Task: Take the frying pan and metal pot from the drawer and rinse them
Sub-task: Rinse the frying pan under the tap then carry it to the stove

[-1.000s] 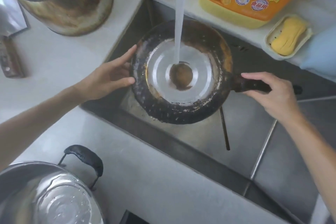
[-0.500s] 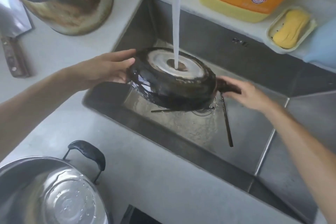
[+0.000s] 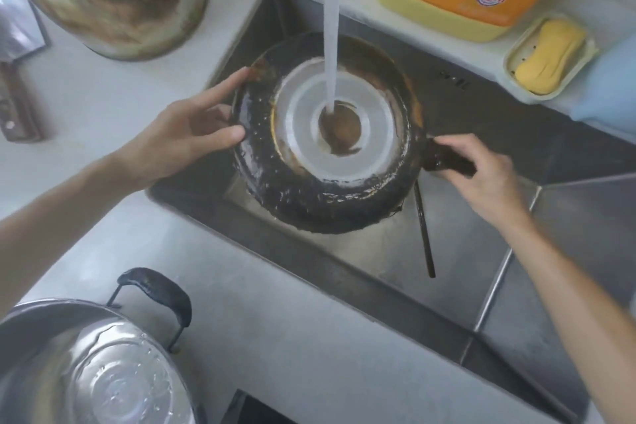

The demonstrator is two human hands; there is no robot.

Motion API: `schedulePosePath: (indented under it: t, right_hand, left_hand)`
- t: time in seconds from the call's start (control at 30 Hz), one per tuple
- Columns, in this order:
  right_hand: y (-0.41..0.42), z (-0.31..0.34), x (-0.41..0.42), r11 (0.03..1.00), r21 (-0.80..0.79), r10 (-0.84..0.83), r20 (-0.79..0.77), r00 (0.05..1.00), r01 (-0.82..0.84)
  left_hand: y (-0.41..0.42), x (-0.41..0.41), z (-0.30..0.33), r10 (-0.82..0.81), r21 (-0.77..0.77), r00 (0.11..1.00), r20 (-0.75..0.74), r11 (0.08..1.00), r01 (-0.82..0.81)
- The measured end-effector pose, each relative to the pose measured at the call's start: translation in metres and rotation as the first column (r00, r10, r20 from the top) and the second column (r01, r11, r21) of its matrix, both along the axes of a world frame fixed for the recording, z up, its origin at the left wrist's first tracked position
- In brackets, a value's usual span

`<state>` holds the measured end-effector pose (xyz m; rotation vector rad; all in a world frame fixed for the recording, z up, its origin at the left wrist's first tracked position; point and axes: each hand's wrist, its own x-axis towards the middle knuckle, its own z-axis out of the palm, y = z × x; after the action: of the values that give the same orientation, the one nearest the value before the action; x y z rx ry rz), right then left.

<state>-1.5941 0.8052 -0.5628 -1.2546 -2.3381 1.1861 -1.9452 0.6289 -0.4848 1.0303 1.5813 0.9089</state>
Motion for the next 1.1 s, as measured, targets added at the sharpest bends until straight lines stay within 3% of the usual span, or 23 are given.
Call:
schedulePosePath:
  t: [0.13, 0.2, 0.3, 0.4, 0.5, 0.6, 0.77, 0.93, 1.1]
  right_hand:
    - [-0.028, -0.034, 0.001, 0.967, -0.249, 0.057, -0.004, 0.998, -0.056]
    - [-0.037, -0.044, -0.001, 0.953, -0.298, 0.064, 0.014, 0.998, -0.057]
    - [-0.044, -0.043, 0.003, 0.966, -0.257, 0.036, 0.011, 0.999, -0.032]
    - [-0.031, -0.038, 0.013, 0.986, -0.165, 0.04, 0.13, 0.991, -0.018]
    - [-0.009, -0.028, 0.023, 0.988, -0.121, 0.12, 0.26, 0.958, -0.091]
    - [0.012, -0.021, 0.022, 0.972, -0.189, 0.189, 0.286, 0.939, -0.138]
    - [0.027, -0.022, 0.013, 0.92, -0.351, 0.295, 0.325, 0.899, -0.175]
    - [0.017, -0.047, 0.005, 0.856, -0.502, 0.318, 0.326, 0.89, -0.123]
    - [0.004, -0.07, 0.003, 0.941, -0.293, 0.285, 0.407, 0.868, -0.172]
  left_hand:
    - [0.016, 0.013, 0.016, -0.016, -0.082, 0.976, -0.218, 0.997, -0.002]
    - [0.027, 0.014, 0.011, -0.002, -0.155, 0.963, -0.27, 0.987, -0.041]
    - [0.038, 0.01, -0.005, 0.013, -0.279, 0.967, -0.253, 0.956, -0.086]
    - [0.041, 0.008, -0.023, -0.004, -0.376, 0.966, -0.26, 0.922, -0.097]
    - [0.043, 0.012, -0.038, -0.06, -0.402, 0.955, -0.29, 0.913, -0.065]
    - [0.038, 0.012, -0.057, -0.154, -0.391, 0.942, -0.297, 0.92, 0.027]
    - [0.044, -0.001, -0.096, -0.449, -0.525, 0.737, -0.506, 0.838, 0.15]
    - [0.055, 0.008, -0.112, -0.312, -0.566, 0.846, -0.432, 0.824, 0.015]
    - [0.052, 0.003, -0.132, -0.294, -0.622, 0.896, -0.333, 0.782, 0.025]
